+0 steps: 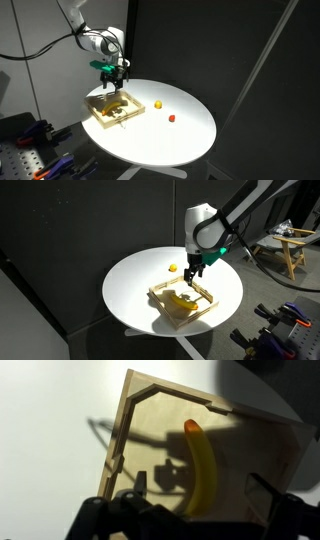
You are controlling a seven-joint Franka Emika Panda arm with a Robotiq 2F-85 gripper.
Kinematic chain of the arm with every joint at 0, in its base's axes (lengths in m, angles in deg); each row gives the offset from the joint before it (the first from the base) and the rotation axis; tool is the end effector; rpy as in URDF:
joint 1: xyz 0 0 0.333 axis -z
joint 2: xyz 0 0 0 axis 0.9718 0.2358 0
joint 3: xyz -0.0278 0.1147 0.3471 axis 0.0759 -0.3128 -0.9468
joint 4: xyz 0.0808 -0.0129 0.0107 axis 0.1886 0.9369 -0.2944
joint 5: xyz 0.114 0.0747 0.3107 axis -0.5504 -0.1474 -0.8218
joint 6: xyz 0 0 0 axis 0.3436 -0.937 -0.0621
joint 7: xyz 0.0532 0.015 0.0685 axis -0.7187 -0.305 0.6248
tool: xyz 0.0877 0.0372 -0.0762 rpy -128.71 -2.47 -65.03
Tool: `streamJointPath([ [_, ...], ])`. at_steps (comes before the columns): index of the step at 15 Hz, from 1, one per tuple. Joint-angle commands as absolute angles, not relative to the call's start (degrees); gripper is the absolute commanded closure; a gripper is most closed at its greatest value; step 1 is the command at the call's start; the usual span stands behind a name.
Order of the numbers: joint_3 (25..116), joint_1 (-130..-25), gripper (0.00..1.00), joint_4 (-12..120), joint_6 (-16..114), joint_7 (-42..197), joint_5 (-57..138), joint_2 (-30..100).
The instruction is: Put the banana on the table
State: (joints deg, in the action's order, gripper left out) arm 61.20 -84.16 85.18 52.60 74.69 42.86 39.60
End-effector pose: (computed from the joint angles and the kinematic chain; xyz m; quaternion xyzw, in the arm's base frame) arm 0.5277 0.1161 0.2962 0.9953 0.0805 -0.0487 0.0234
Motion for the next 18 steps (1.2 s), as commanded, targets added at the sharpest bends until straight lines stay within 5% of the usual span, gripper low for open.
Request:
streamJointPath([
  [1, 61.95, -85.46, 0.00, 82.65, 52.68, 73.80, 43.93, 42.84],
  [18, 63.96, -90.07, 0.00, 75.21, 58.99, 73.11, 44.57, 53.63],
])
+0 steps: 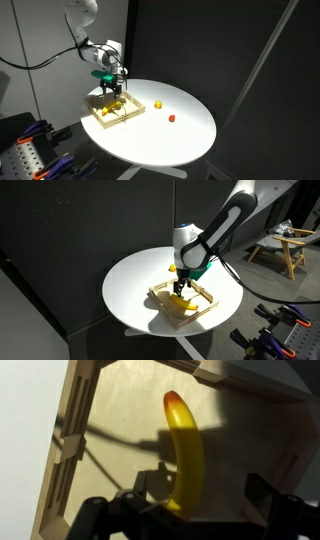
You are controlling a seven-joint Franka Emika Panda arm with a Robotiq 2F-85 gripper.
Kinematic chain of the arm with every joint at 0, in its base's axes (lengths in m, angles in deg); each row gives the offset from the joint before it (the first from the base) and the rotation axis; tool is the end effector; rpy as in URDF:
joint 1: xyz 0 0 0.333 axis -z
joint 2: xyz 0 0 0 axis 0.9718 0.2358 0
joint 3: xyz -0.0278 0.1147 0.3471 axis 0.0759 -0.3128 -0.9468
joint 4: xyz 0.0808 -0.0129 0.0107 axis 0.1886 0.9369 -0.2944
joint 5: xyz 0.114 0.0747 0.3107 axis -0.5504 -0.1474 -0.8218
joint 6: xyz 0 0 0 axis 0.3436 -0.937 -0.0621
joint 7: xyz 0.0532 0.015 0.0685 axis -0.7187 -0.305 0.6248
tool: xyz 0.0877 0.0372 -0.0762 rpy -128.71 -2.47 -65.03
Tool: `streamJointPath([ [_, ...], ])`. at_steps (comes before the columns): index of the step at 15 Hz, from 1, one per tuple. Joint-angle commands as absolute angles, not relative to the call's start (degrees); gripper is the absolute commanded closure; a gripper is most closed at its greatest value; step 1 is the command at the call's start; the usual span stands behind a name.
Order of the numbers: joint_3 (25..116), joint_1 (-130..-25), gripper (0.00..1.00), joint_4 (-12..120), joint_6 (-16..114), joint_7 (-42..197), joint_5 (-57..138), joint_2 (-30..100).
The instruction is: Put the banana on the table
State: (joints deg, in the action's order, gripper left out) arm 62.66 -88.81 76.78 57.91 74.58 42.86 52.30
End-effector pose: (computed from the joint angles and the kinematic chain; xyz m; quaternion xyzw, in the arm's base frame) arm 0.5671 0.1596 0.2254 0.9932 0.1073 -0.0404 0.0183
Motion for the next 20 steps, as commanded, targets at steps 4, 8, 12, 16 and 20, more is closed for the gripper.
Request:
streamJointPath([
  [4, 65.08, -90.91, 0.00, 74.30, 60.04, 72.92, 44.61, 55.13],
  [8, 65.78, -91.29, 0.00, 72.96, 60.24, 72.87, 44.64, 56.77],
  [12, 66.44, -91.75, 0.00, 71.50, 60.13, 72.35, 44.68, 58.58],
  [16, 67.46, -92.90, 0.00, 70.10, 60.06, 70.54, 44.80, 60.61],
  [20, 67.78, -93.81, 0.00, 68.88, 59.77, 70.04, 44.74, 62.10],
])
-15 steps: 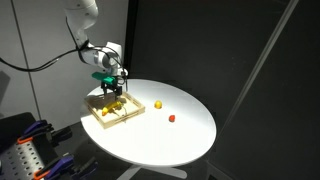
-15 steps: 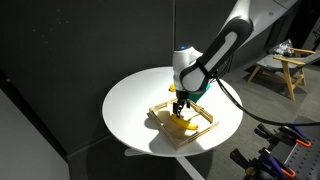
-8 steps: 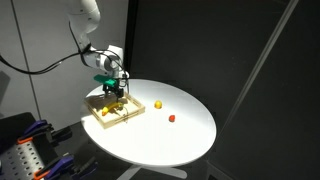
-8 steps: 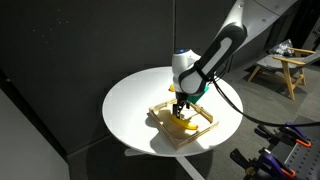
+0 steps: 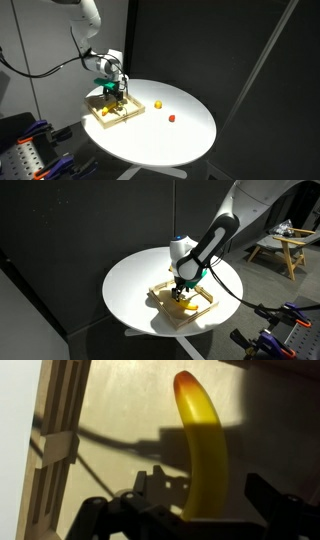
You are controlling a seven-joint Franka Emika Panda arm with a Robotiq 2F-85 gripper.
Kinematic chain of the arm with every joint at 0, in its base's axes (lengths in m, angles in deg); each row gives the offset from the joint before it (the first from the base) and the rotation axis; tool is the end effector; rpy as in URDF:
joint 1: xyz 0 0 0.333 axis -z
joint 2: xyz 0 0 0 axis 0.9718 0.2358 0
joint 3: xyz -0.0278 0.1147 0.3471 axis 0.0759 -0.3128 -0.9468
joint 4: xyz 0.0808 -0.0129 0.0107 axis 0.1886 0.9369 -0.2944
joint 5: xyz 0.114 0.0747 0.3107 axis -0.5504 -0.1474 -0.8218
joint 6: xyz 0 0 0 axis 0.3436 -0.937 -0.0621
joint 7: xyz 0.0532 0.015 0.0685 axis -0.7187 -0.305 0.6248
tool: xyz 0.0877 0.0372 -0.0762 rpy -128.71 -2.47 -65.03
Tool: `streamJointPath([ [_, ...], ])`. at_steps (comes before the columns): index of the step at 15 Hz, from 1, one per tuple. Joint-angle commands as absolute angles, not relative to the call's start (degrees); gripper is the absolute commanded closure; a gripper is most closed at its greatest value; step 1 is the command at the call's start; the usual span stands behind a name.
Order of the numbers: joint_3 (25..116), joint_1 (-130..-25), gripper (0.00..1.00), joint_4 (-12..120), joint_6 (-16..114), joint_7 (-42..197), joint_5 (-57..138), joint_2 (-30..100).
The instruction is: Put the banana on the table
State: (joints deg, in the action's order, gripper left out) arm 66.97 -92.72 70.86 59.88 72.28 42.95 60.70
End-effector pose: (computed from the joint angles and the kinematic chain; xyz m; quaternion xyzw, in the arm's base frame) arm 0.5897 0.1653 0.1716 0.9942 0.0914 -0.0410 0.0403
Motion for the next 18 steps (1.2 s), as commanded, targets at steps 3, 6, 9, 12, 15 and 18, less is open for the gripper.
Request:
streamJointPath([
  [3, 67.92, -94.22, 0.00, 68.21, 59.60, 70.09, 44.75, 62.77],
  [6, 68.11, -94.40, 0.00, 67.41, 59.44, 70.13, 44.75, 63.65],
  [9, 68.21, -94.38, 0.00, 66.94, 59.41, 70.21, 44.71, 64.26],
  [12, 68.28, -94.38, 0.00, 66.45, 59.37, 70.27, 44.65, 64.88],
  [15, 68.25, -94.34, 0.00, 66.19, 59.27, 70.32, 44.56, 65.22],
  [18, 68.31, -94.38, 0.33, 66.07, 59.37, 70.26, 44.57, 65.38],
])
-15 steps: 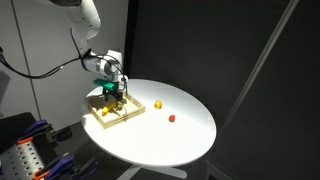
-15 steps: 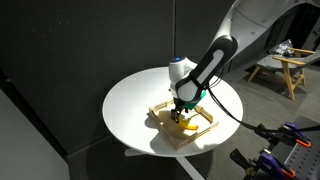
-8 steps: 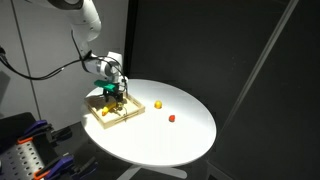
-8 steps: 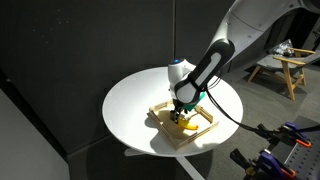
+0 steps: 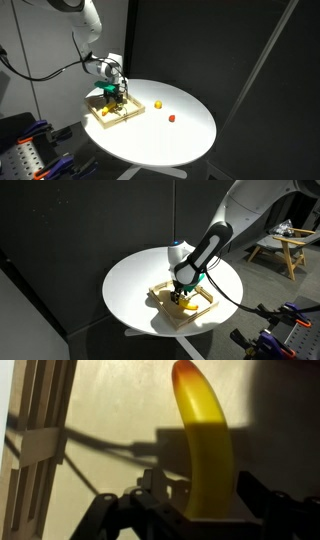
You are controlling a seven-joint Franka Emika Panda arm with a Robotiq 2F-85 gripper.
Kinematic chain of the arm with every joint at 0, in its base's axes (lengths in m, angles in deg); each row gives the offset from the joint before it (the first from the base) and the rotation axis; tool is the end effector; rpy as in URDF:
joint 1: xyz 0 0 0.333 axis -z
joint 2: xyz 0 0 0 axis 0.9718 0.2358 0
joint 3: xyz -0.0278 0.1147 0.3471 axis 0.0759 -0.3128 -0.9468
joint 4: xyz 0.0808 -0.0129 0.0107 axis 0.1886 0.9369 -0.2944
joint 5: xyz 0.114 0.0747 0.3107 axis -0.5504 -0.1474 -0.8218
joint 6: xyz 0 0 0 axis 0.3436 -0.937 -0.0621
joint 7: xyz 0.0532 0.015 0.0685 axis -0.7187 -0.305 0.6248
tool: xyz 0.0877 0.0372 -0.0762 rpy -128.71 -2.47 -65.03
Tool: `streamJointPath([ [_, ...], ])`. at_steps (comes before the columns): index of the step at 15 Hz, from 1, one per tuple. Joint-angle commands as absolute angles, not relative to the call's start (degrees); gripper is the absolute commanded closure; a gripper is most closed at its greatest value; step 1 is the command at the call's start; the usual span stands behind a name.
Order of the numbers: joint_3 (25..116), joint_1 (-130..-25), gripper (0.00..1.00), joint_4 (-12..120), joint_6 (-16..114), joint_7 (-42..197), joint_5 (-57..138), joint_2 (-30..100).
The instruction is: Put the banana on the table
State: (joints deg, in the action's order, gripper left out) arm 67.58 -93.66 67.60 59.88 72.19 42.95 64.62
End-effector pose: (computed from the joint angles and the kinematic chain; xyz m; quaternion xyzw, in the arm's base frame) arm 0.5980 0.1720 0.1467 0.9934 0.0953 -0.0456 0.0457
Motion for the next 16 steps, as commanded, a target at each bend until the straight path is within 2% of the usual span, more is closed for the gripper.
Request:
streamJointPath([
  [1, 68.37, -94.41, 0.44, 65.93, 59.31, 70.20, 44.58, 65.52],
  [6, 68.59, -94.64, 0.84, 65.58, 58.89, 69.68, 44.50, 65.68],
  [16, 68.04, -94.25, 0.84, 66.46, 55.80, 68.78, 43.92, 62.35],
])
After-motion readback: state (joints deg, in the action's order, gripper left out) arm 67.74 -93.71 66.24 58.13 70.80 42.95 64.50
